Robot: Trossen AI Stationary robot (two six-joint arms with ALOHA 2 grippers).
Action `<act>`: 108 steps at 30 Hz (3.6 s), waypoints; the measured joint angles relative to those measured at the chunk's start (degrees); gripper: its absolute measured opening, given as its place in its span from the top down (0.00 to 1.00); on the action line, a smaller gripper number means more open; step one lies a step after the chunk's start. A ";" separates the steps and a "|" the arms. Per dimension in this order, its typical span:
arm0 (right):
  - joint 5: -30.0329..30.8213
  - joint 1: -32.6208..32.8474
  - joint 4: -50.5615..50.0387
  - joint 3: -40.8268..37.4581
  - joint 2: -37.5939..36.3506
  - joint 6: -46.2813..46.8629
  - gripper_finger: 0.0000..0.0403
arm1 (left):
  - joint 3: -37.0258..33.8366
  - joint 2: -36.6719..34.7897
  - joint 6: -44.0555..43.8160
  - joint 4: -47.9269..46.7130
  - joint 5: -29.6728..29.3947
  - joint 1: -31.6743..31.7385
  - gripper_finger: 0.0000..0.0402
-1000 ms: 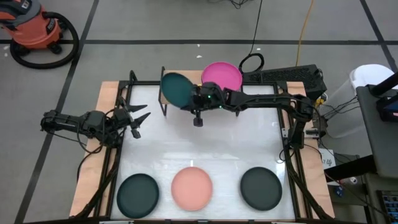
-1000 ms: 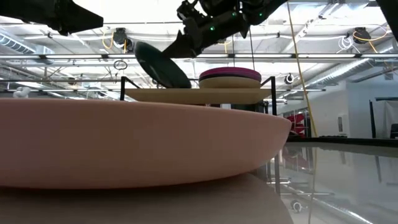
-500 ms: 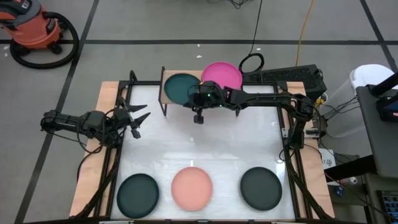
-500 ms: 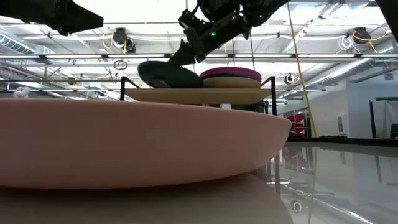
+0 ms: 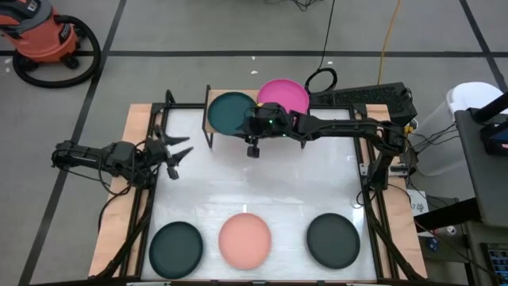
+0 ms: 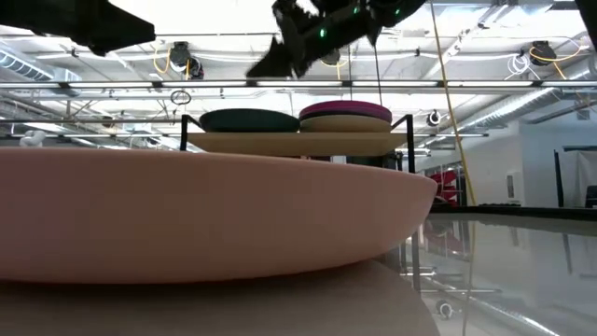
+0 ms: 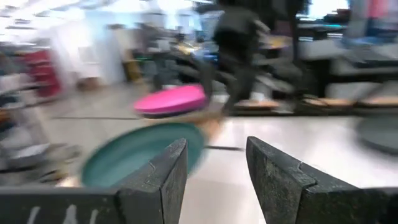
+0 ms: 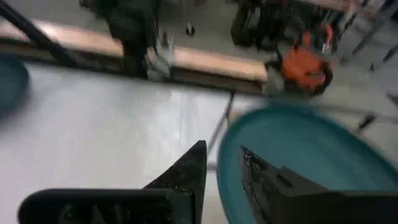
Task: Place and stack plates onto a shelf
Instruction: Stack the orange plate on top of the dark green on the shelf
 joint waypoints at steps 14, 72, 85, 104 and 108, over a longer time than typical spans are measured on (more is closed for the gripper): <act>6.98 10.89 -7.34 0.01 -13.95 -2.75 0.77 | 5.84 28.25 0.54 0.42 10.87 -6.83 0.58; 27.31 24.26 -18.36 -5.68 -18.72 -1.52 0.76 | 32.94 84.49 -16.73 -9.96 29.38 -6.62 0.54; 27.31 24.24 -17.47 -5.66 -18.72 -0.23 0.76 | 32.92 78.01 -12.38 -10.90 29.81 -5.96 0.97; 27.31 24.34 -16.80 -5.66 -18.72 -0.36 0.76 | 32.85 41.30 -5.79 -19.31 12.22 12.48 0.97; 27.29 24.09 -15.25 -5.66 -18.72 -0.81 0.76 | 32.89 37.87 -4.80 -15.75 13.03 24.93 0.97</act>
